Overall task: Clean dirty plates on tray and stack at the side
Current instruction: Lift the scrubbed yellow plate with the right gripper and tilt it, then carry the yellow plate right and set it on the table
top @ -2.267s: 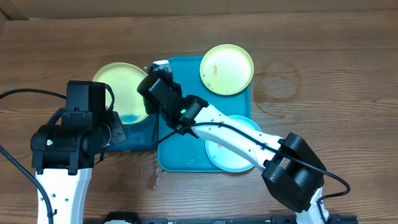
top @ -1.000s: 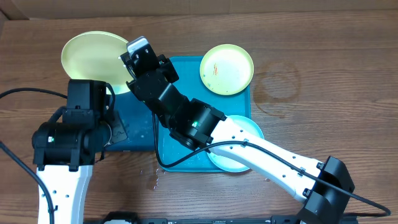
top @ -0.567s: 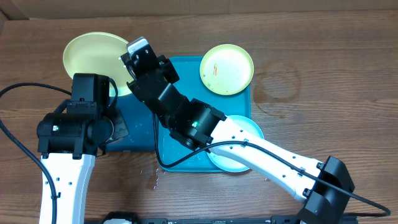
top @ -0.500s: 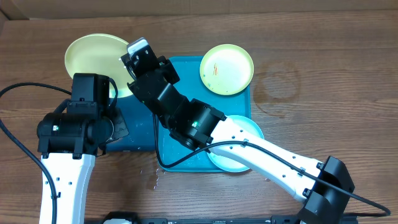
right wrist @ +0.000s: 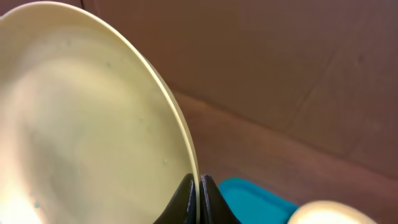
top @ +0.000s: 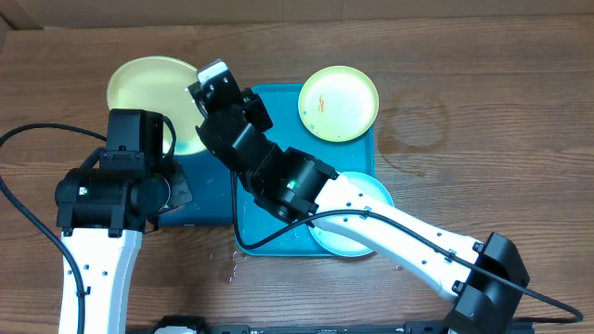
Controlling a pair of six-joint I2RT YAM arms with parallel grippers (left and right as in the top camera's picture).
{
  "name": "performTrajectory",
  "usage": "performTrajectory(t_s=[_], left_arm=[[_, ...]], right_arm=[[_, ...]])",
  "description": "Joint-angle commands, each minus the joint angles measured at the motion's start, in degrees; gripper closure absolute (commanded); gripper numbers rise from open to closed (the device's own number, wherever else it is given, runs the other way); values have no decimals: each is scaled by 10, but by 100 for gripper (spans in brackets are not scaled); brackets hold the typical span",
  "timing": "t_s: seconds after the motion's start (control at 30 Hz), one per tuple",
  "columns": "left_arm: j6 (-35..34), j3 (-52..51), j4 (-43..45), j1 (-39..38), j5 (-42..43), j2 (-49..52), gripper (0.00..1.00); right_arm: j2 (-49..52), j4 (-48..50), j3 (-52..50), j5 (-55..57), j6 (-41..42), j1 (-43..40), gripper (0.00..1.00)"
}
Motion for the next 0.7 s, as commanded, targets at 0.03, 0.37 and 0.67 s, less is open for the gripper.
performTrajectory(t_s=[0.03,0.37,0.67], left_arm=[[-5,1,2,-5,3,1,96],[-5,1,7,-5,6,1,96],[11,1,10,-5,23,1,96]], right_arm=[[-2,-52,14,7,131,-12,96],[7,-183,3,-59,335,-55,96],[-35,-235,8,-316,334,-199,96]])
